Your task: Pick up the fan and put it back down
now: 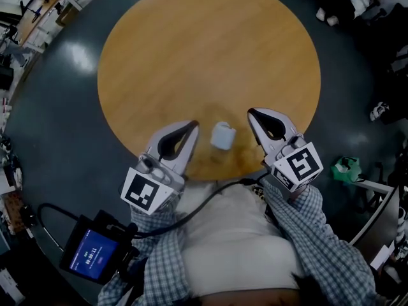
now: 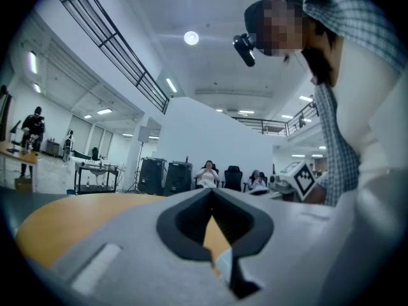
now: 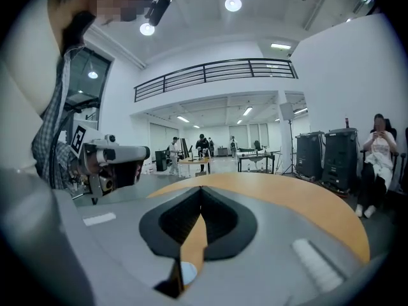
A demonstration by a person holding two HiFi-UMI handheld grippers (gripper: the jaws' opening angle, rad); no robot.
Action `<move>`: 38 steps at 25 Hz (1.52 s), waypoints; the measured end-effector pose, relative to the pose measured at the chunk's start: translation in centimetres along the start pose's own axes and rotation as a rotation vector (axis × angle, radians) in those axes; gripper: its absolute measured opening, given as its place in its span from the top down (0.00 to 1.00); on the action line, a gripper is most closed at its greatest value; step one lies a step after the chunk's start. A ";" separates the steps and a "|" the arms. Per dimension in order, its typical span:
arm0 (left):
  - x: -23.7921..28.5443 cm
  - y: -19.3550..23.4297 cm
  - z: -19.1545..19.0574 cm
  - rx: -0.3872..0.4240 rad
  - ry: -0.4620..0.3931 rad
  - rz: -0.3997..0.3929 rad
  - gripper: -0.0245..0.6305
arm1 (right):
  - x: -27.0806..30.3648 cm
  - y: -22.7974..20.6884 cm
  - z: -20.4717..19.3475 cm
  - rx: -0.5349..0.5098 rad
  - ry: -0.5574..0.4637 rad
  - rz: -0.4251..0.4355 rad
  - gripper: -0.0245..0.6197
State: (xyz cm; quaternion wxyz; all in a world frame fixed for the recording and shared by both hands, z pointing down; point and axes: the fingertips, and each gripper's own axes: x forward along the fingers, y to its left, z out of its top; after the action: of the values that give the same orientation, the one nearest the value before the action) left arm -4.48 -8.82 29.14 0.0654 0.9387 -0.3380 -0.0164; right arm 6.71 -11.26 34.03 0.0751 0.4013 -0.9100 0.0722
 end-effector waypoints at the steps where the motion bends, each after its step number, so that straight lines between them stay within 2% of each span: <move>1: -0.2 0.0 0.1 0.002 -0.004 0.002 0.96 | 0.0 0.1 0.3 0.005 -0.009 0.001 0.96; 14: -0.7 0.8 -0.2 0.000 -0.013 0.020 0.96 | 0.9 0.7 0.6 -0.007 -0.011 0.029 0.96; 38: -0.7 0.9 -0.3 0.007 -0.012 0.018 0.96 | 1.2 0.7 0.3 -0.031 0.012 0.022 0.96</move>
State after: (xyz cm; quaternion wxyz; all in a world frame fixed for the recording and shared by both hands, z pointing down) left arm -5.60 -9.01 29.52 0.0604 0.9358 -0.3468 -0.0204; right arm 5.37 -11.70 33.94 0.0862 0.3898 -0.9148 0.0612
